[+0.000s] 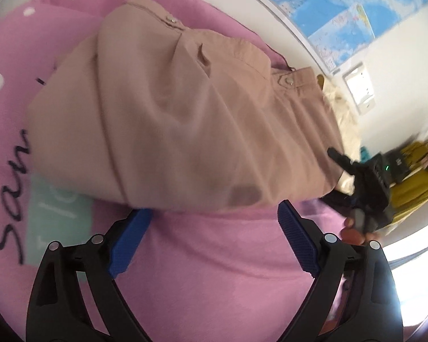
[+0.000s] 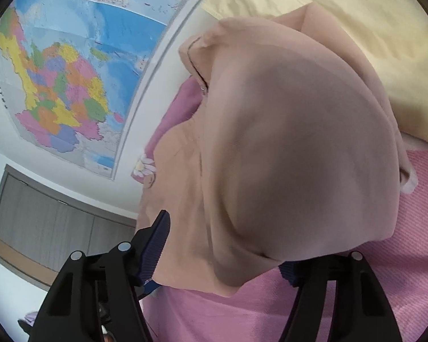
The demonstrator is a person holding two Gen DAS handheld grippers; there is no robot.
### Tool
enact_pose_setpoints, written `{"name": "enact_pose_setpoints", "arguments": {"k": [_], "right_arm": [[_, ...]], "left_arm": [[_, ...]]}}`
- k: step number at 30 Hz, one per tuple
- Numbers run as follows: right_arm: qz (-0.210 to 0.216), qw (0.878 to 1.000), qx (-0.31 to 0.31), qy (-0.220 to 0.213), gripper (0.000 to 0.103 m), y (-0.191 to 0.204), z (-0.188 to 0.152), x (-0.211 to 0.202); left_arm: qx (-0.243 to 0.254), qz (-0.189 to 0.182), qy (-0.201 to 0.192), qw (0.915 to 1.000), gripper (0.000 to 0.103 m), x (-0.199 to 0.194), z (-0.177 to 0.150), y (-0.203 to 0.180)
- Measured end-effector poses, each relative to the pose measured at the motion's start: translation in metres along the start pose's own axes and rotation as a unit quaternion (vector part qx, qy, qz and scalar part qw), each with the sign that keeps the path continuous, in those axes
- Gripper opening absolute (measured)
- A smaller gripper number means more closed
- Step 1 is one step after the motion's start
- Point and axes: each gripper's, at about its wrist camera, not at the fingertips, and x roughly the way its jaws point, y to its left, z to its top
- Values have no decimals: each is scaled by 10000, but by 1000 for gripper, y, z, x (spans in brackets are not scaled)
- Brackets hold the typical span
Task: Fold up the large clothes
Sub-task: 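Lift the folded jacket bundle with both tools off the bed, then carry the jacket bundle with both tools toward the wooden headboard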
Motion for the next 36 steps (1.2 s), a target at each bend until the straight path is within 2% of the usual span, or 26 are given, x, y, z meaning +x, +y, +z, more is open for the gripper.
{"name": "enact_pose_setpoints", "arguments": {"k": [7, 15, 17, 18, 19, 21, 24, 29, 30, 32, 33, 36], "right_arm": [[148, 9999, 23, -1, 67, 4, 1, 0], [65, 9995, 264, -143, 67, -13, 1, 6], [84, 9992, 284, -280, 67, -14, 2, 5], [83, 9991, 290, -312, 67, -14, 2, 5], [96, 9987, 332, -376, 68, -15, 2, 4], [124, 9978, 434, -488, 68, -16, 3, 4], [138, 9967, 491, -631, 72, -15, 3, 4], [-84, 9963, 483, -707, 76, -11, 4, 6], [-219, 9961, 477, -707, 76, -9, 5, 6], [-853, 9936, 238, -699, 76, -2, 5, 10], [-889, 9934, 201, -700, 77, -1, 5, 11], [-629, 9941, 281, -844, 84, -2, 7, 10]], "left_arm": [[-716, -471, -232, 9961, 93, 10, 19, 14], [-940, -315, -392, 9943, 94, 19, 40, 13], [-1091, -269, -445, 9927, 90, 18, 43, 18], [-1136, -233, -472, 9921, 86, 18, 43, 20], [-1178, -135, -494, 9917, 77, 17, 44, 21], [-1206, 6, -463, 9916, 71, 18, 47, 23], [-1254, 6, -435, 9912, 71, 18, 51, 25], [-1217, -50, -421, 9917, 84, 23, 54, 20], [-1196, -33, -421, 9919, 86, 24, 55, 18], [-1186, -2, -427, 9920, 87, 24, 55, 17], [-1192, -19, -437, 9919, 89, 24, 55, 17], [-1128, 54, -434, 9927, 89, 26, 57, 14]]}}
